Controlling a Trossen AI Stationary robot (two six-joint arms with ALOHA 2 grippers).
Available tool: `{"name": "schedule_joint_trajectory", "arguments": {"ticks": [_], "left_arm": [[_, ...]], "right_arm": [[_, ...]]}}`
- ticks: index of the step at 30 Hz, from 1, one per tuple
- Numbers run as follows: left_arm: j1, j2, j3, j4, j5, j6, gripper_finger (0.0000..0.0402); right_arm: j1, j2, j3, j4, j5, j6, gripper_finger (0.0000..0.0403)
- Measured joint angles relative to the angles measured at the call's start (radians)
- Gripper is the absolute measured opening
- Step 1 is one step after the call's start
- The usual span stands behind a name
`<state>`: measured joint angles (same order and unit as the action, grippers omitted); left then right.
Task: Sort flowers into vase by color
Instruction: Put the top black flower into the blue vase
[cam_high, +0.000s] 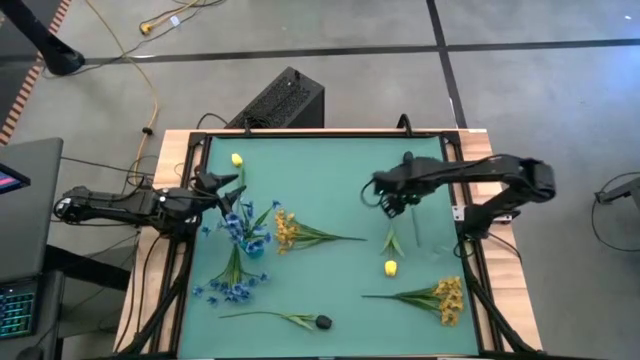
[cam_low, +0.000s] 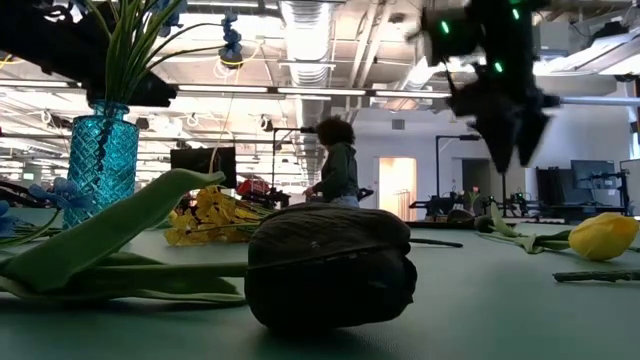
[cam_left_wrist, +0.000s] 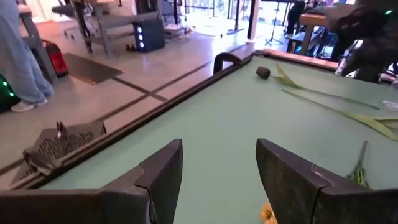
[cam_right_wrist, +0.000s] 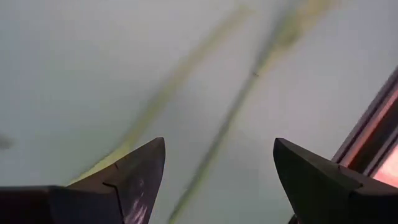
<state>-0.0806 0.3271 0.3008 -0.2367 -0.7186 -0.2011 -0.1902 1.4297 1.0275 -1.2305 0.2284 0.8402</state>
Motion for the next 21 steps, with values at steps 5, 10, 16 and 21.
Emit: {"name": "schedule_joint_trajectory", "arguments": {"ticks": [5, 10, 16, 21], "left_arm": [[0.000, 0.000, 0.000, 0.062, -0.010, 0.058, 0.0191], [0.000, 0.000, 0.000, 0.101, -0.029, 0.078, 0.0191], [0.000, 0.000, 0.000, 0.101, -0.030, 0.089, 0.0191], [0.000, 0.000, 0.000, 0.100, -0.030, 0.089, 0.0191]], "right_arm": [[-0.116, -0.062, -0.179, 0.140, -0.023, -0.038, 0.0324], [-0.170, -0.063, -0.281, 0.261, -0.035, -0.093, 0.0307], [-0.221, -0.063, -0.354, 0.362, -0.064, -0.123, 0.0277], [-0.226, -0.049, -0.410, 0.496, -0.104, -0.131, 0.0268]]}}
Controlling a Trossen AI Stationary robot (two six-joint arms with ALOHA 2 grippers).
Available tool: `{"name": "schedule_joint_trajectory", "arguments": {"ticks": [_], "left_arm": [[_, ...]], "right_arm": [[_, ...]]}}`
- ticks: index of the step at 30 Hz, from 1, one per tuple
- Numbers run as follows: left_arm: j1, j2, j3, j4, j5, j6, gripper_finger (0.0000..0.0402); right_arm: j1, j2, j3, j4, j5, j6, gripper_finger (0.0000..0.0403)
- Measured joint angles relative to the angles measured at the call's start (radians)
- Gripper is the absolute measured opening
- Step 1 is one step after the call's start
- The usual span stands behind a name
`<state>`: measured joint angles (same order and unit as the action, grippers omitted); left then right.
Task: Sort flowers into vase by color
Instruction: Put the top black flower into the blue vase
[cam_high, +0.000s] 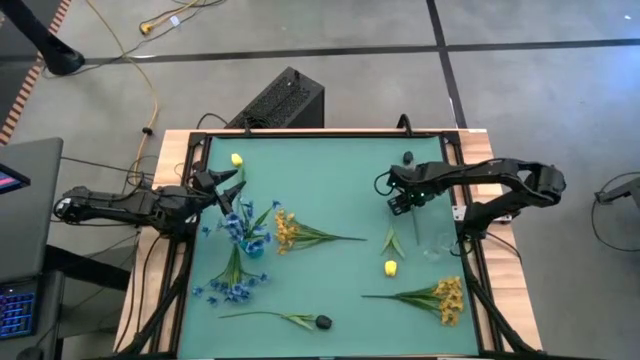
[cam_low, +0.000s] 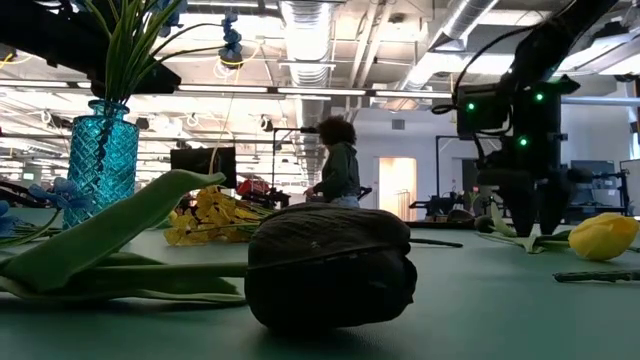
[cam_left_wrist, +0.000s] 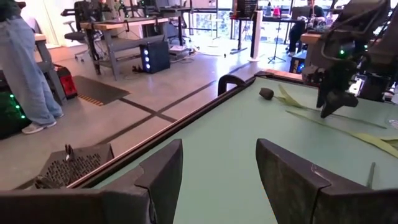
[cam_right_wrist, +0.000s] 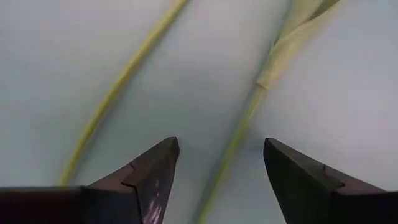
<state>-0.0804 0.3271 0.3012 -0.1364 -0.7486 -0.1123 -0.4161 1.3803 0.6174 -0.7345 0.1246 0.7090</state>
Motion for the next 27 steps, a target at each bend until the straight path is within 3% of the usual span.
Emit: {"name": "schedule_joint_trajectory", "arguments": {"ticks": [5, 12, 14, 19, 27], "left_arm": [[0.000, 0.000, 0.000, -0.004, 0.000, 0.000, 0.0192], [0.000, 0.000, 0.000, -0.007, 0.000, -0.003, 0.0192], [0.000, 0.000, 0.000, -0.007, 0.000, -0.003, 0.0192], [0.000, 0.000, 0.000, -0.007, 0.000, -0.005, 0.0192], [0.000, 0.000, 0.000, -0.007, 0.000, -0.008, 0.0192]], "right_arm": [[0.006, 0.049, -0.006, 0.010, -0.008, 0.001, 0.0223], [0.011, 0.049, -0.008, 0.027, -0.022, 0.054, 0.0051], [0.010, 0.038, -0.010, 0.037, -0.023, 0.054, 0.0019], [0.011, 0.010, 0.025, 0.028, -0.020, 0.072, 0.0024], [0.024, -0.119, 0.152, 0.053, 0.121, 0.049, 0.0015]]}}
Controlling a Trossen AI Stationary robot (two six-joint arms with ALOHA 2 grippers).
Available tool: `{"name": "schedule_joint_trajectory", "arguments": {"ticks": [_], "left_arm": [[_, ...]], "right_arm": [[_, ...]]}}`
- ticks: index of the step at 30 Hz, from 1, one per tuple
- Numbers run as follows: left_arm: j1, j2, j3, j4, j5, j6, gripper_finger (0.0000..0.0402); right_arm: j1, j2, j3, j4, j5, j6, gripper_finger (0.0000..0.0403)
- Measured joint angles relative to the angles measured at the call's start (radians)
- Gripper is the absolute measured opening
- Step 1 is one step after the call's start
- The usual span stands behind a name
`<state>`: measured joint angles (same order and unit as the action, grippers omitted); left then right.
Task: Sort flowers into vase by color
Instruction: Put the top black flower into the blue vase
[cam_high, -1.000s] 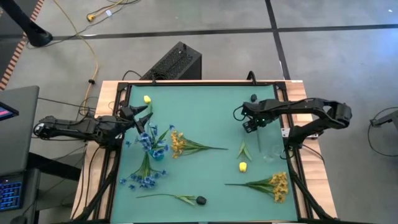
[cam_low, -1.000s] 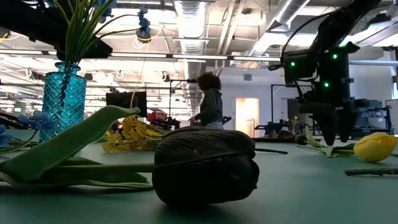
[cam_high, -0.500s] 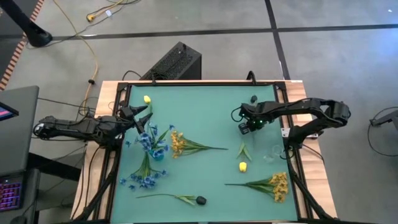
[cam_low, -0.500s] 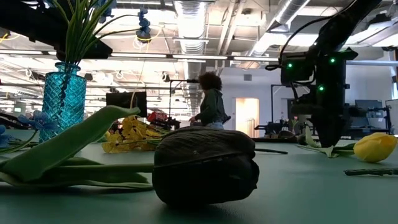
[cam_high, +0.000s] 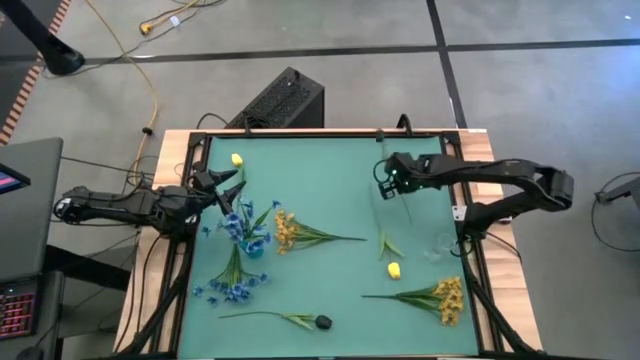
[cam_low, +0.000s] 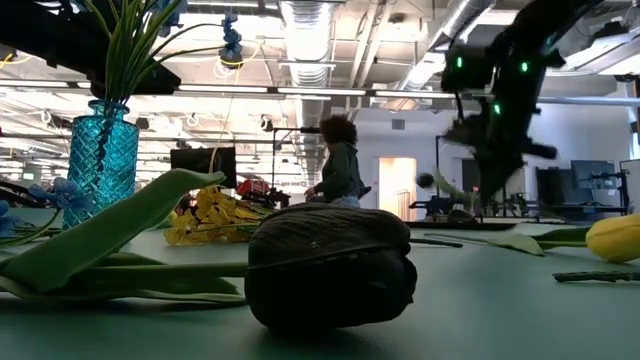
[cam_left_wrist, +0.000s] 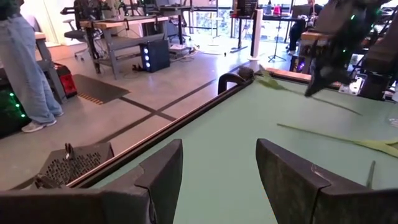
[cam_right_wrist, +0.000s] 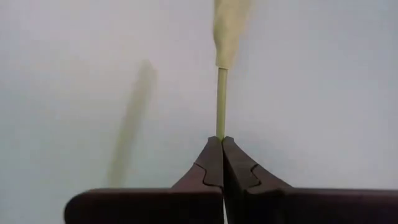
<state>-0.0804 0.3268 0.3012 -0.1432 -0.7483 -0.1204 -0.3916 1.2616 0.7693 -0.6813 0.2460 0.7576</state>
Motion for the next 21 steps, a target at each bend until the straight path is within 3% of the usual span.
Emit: {"name": "schedule_joint_trajectory", "arguments": {"ticks": [6, 11, 15, 21], "left_arm": [[0.000, 0.000, 0.000, 0.000, 0.001, -0.008, 0.0192], [0.000, 0.000, 0.000, -0.001, 0.009, -0.012, 0.0192], [0.000, 0.000, 0.000, -0.001, 0.009, -0.012, 0.0191], [0.000, 0.000, 0.000, -0.002, 0.008, -0.012, 0.0191]], "right_arm": [[0.085, -0.133, 0.051, 0.188, 0.020, -0.033, 0.0015], [0.235, -0.177, 0.052, 0.451, 0.021, -0.116, 0.0015], [0.398, -0.134, 0.054, 0.761, 0.032, -0.281, 0.0015], [0.613, 0.045, 0.054, 1.304, 0.039, -0.603, 0.0015]]}}
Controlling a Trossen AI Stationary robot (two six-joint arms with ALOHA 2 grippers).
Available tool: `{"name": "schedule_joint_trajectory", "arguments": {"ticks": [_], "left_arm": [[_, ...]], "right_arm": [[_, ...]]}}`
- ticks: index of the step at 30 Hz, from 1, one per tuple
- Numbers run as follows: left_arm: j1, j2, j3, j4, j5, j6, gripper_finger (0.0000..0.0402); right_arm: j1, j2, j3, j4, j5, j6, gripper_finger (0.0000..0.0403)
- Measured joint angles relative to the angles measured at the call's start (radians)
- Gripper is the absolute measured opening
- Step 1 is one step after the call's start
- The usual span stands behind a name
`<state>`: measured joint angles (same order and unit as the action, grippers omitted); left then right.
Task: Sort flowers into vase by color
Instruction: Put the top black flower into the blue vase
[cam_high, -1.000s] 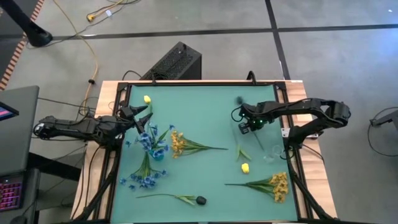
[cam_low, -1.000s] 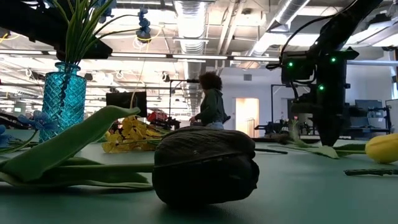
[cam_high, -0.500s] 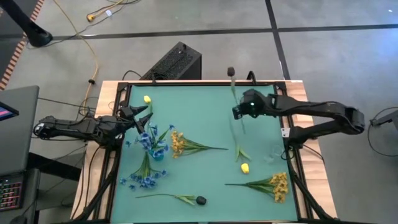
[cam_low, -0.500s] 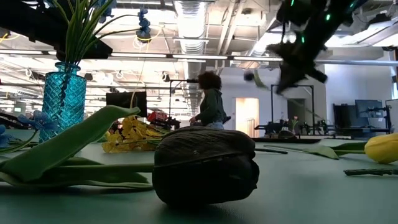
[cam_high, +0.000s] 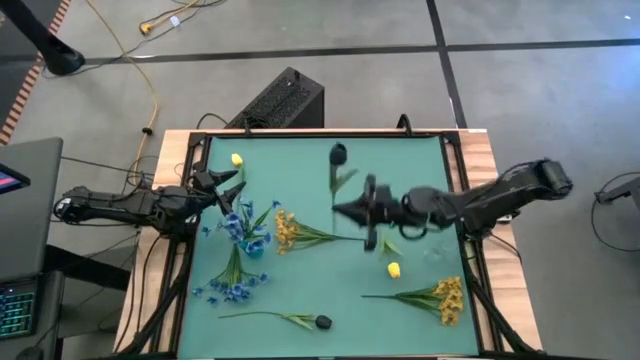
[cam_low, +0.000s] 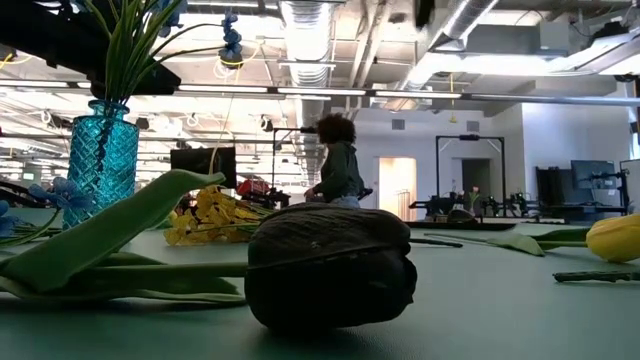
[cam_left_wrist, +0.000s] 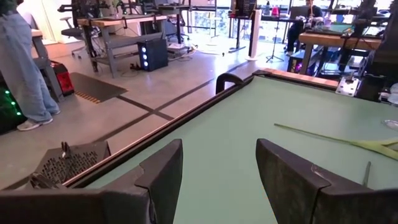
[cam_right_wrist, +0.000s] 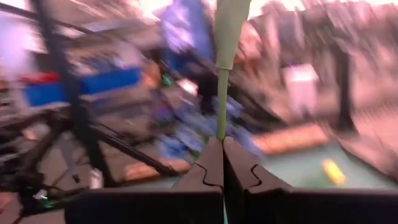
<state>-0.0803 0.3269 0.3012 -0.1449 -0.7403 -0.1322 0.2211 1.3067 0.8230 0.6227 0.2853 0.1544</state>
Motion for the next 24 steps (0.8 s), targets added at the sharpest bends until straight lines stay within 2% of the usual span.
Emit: {"name": "schedule_joint_trajectory", "arguments": {"ticks": [2, 5, 8, 14, 20, 24], "left_arm": [[0.000, 0.000, 0.000, -0.001, 0.000, 0.000, 0.0191], [0.000, 0.000, 0.000, -0.001, -0.005, 0.000, 0.0191], [0.000, 0.000, 0.000, -0.001, -0.017, 0.000, 0.0191], [0.000, 0.000, 0.000, -0.017, -0.160, -0.001, 0.0191], [0.000, 0.000, 0.001, -0.153, -0.405, -0.070, 0.0191], [0.000, 0.000, -0.003, -0.152, -0.449, -0.101, 0.0191]], "right_arm": [[0.050, 0.079, 0.000, 0.167, -0.017, -0.092, 0.0015], [0.091, 0.214, 0.020, 0.392, -0.095, -0.201, 0.0018], [0.101, 0.357, 0.099, 0.504, -0.177, -0.287, 0.0022], [0.095, 0.615, 0.372, 0.480, -0.298, -0.470, 0.0018], [0.055, 0.800, 0.593, 0.404, -0.349, -0.590, 0.0019], [0.019, 0.882, 0.693, 0.398, -0.394, -0.594, 0.0019]]}}
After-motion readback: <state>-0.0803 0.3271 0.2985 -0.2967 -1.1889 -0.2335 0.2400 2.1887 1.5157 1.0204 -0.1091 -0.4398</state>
